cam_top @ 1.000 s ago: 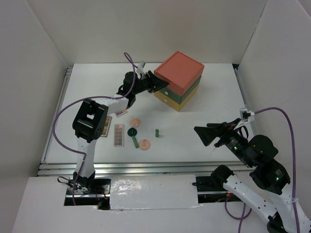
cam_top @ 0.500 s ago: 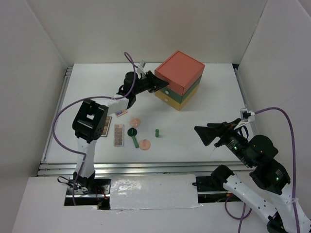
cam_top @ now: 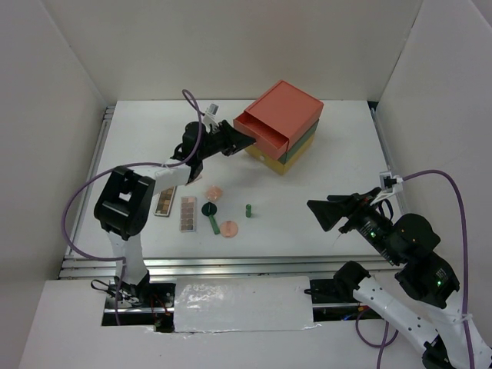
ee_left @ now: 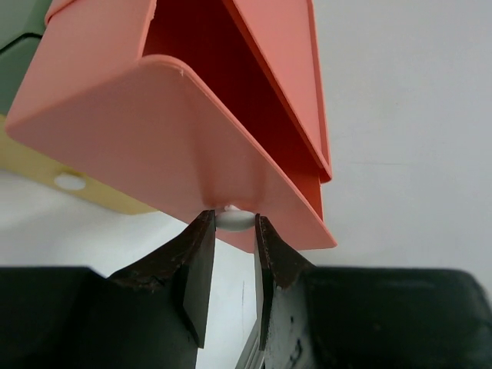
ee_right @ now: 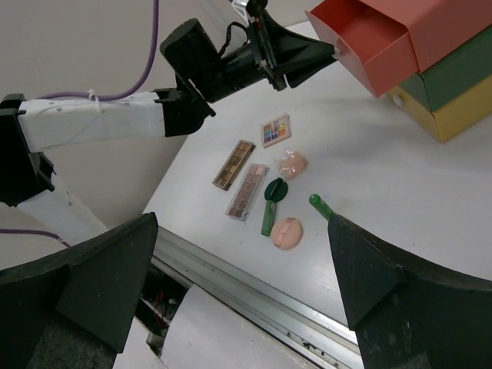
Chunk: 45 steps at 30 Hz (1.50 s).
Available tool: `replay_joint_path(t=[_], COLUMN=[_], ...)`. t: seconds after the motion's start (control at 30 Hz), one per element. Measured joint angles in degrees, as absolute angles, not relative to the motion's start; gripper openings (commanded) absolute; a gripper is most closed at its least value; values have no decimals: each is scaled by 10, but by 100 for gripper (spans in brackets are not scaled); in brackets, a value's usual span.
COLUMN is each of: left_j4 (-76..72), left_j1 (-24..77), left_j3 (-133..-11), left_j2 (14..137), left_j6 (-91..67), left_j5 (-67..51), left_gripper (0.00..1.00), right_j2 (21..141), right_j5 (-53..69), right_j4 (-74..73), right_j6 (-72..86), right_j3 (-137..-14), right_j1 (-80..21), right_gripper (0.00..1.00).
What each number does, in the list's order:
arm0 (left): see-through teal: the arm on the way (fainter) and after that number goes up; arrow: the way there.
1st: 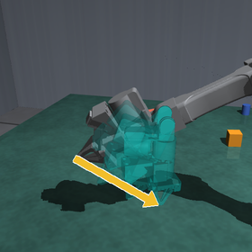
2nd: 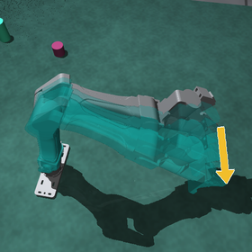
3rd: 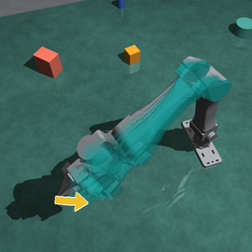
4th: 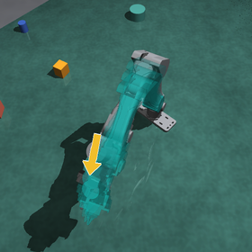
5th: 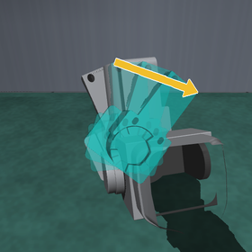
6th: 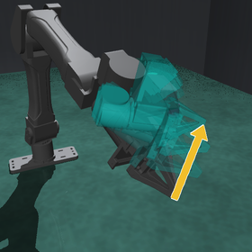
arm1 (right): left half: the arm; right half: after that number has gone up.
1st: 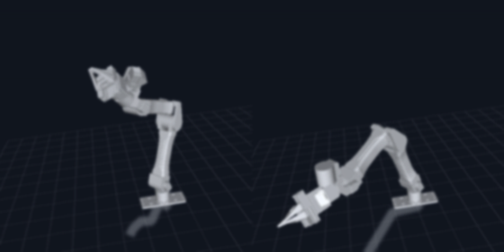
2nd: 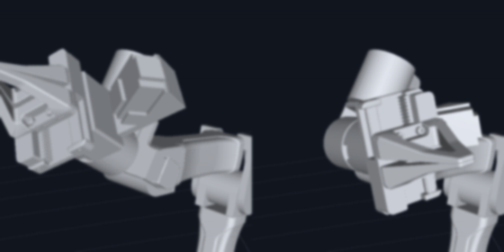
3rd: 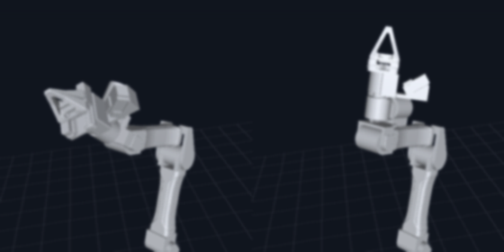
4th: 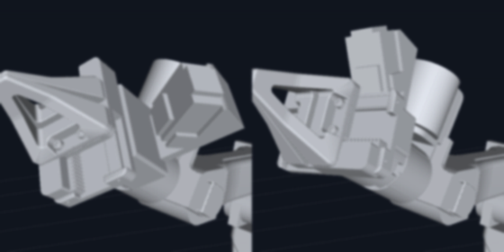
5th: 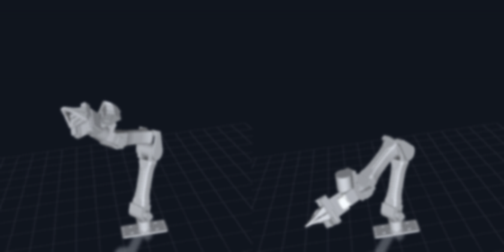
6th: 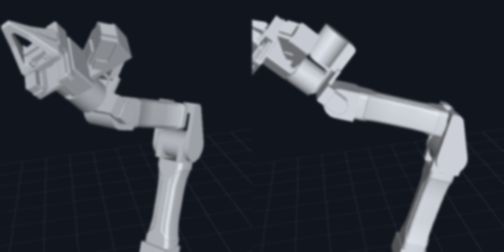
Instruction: Organize the makeup
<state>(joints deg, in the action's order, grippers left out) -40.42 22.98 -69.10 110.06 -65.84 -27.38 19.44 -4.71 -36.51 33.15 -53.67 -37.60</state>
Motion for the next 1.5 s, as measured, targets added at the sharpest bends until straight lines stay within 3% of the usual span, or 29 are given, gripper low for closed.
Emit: replay_joint_path(t=[0.1, 0.23, 0.3, 0.33, 0.43, 0.5, 0.63, 0.77, 1.03, 1.37, 1.4, 1.43, 1.5], left_j4=[-402, -398, -399, -399, -398, -396, -394, -344, 4, 264, 281, 300, 331], left_j1=[227, 225, 224, 224, 222, 218, 208, 200, 211, 214, 215, 215, 216], left_j3=[-664, -652, -648, -643, -613, -594, -559, -525, -590, -577, -577, -577, -577], left_j2=[1073, 1053, 1049, 1047, 1031, 1018, 987, 927, 712, 491, 486, 482, 476], left_j6=[-652, -646, -645, -645, -642, -642, -642, -631, -536, -432, -422, -415, -400], left_j5=[-268, -264, -260, -257, -243, -234, -220, -188, 8, 83, 84, 86, 90], left_gripper=[10, 22, 37, 60, 74, 74, 99, 99, 99, 99, 99, 99, 99], right_j2=[195, 197, 203, 207, 232, 259, 334, 430, 705, 901, 911, 922, 940], right_j5=[-43, -36, -31, -28, -15, -1, 23, 25, -88, -185, -193, -199, -211], right_j4=[-365, -364, -361, -359, -344, -326, -289, -256, -197, -158, -159, -159, -158], right_j6=[332, 331, 331, 331, 326, 323, 321, 322, 334, 334, 334, 335, 337], right_j3=[-537, -537, -536, -535, -522, -505, -464, -449, -463, -544, -552, -561, -578], right_j1=[-376, -376, -376, -376, -376, -376, -376, -376, -478, -515, -516, -516, -516], right_gripper=[100, 100, 100, 100, 100, 100, 100, 100, 98, 67, 63, 50, 48])
